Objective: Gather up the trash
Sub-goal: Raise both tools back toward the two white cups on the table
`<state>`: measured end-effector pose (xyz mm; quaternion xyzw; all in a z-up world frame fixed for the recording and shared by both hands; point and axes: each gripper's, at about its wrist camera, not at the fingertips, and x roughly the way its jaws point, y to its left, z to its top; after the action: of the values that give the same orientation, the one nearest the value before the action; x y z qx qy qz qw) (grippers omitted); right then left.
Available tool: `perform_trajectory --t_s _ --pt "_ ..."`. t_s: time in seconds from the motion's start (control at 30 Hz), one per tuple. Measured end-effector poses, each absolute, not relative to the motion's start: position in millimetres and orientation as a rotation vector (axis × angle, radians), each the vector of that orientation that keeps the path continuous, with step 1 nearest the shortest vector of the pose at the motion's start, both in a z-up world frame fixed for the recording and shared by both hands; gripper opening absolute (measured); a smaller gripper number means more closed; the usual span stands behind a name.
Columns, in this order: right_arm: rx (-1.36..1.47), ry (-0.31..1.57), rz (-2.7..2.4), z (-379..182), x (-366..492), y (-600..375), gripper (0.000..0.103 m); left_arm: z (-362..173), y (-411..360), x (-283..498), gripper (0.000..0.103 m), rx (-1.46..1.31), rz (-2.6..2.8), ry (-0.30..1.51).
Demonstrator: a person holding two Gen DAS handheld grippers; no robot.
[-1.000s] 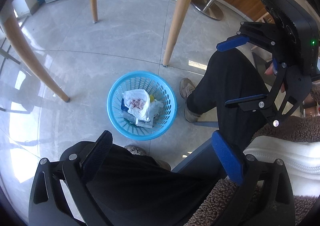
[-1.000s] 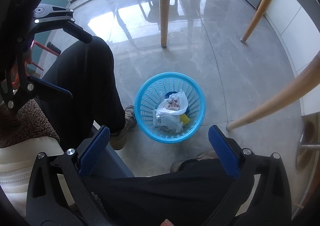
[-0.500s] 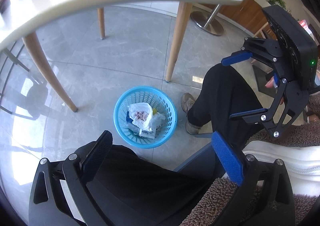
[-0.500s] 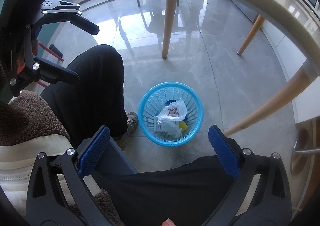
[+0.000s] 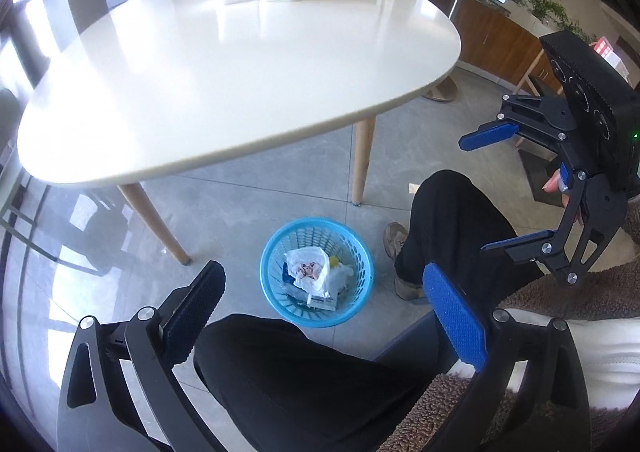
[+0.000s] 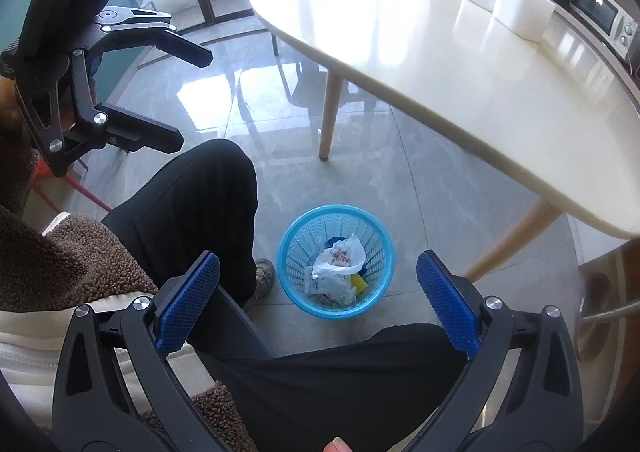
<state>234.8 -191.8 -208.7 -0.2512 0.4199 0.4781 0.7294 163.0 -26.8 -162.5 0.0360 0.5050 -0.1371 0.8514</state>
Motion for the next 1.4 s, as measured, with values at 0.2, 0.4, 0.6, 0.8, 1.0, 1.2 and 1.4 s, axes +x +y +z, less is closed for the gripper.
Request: perform_trajectory --t_s 0.2,0.4,0.6,0.8,1.0,1.2,1.4 --pt "-0.522 0.848 1.050 -174 239 -201 0.094 -137 -20 169 0.097 0.134 -0.256 0.994" --pt "-0.504 0.778 1.016 -142 255 -205 0.094 -107 -13 184 0.097 0.189 -0.245 0.930" --pt "-0.477 0.731 1.003 -119 277 -203 0.094 -78 -1 206 0.097 0.219 -0.246 0.863" --pt "-0.473 0.685 0.994 -105 310 -193 0.094 -61 10 251 0.097 0.235 -0.305 0.820" --pt "-0.422 0.647 0.972 -89 368 -180 0.094 -42 14 312 0.097 0.204 -0.492 0.710" --pt "-0.475 0.584 0.996 -80 413 -152 0.094 -54 -2 381 0.097 0.327 -0.606 0.709" --pt "-0.509 0.611 1.076 -91 455 -126 0.083 -75 -4 429 0.091 0.276 -0.782 0.719"
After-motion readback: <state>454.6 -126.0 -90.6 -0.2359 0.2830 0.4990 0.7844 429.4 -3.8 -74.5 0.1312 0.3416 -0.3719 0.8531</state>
